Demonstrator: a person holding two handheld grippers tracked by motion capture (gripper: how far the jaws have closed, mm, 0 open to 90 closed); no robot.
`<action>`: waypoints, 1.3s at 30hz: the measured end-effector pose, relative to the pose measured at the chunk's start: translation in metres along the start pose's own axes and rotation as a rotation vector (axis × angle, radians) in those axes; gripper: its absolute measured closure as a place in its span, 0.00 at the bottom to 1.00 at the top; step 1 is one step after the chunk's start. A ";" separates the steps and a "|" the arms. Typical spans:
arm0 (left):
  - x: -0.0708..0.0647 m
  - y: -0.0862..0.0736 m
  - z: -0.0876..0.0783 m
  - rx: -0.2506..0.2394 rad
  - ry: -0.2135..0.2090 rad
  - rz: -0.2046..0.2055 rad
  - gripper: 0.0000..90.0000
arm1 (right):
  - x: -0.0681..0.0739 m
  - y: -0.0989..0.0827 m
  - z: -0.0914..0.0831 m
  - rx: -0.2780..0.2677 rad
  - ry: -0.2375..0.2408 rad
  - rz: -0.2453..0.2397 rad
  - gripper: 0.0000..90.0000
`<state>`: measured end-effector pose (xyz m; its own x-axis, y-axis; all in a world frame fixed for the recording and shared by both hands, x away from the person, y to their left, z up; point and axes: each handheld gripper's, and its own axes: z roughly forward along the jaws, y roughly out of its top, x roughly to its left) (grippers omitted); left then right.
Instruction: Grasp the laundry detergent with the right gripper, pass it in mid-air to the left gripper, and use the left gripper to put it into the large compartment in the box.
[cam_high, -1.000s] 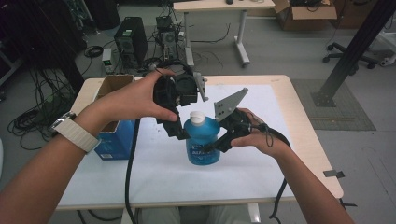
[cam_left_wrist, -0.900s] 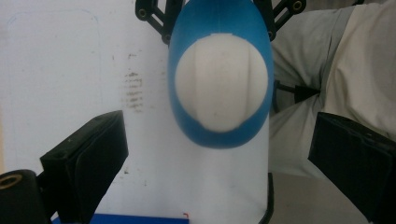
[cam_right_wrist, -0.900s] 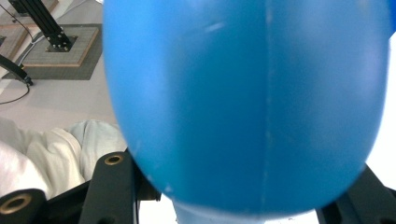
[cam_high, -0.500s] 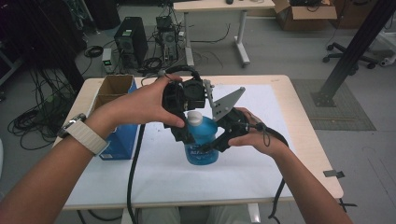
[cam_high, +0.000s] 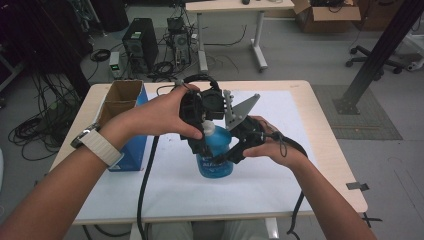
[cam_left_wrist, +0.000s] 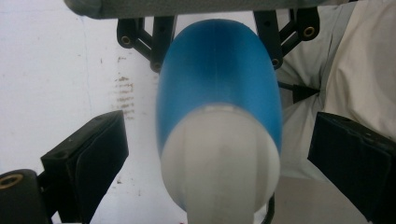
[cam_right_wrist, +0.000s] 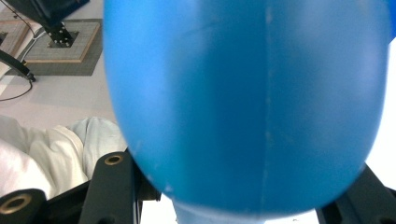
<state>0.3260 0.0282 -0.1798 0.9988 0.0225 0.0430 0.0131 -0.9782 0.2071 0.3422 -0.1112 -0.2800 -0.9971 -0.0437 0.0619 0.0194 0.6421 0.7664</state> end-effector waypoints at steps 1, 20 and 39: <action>0.000 0.000 0.000 0.000 0.000 0.000 0.06 | 0.000 0.000 0.000 0.002 -0.001 -0.001 0.49; 0.001 0.001 0.003 0.003 -0.011 0.016 0.17 | -0.001 0.001 0.000 0.003 0.004 -0.002 0.49; 0.000 0.000 0.005 0.004 0.000 0.035 0.28 | 0.000 0.002 0.001 0.008 0.007 0.004 0.49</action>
<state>0.3267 0.0274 -0.1843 0.9987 -0.0120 0.0500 -0.0219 -0.9792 0.2015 0.3420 -0.1093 -0.2794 -0.9965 -0.0467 0.0692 0.0224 0.6487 0.7608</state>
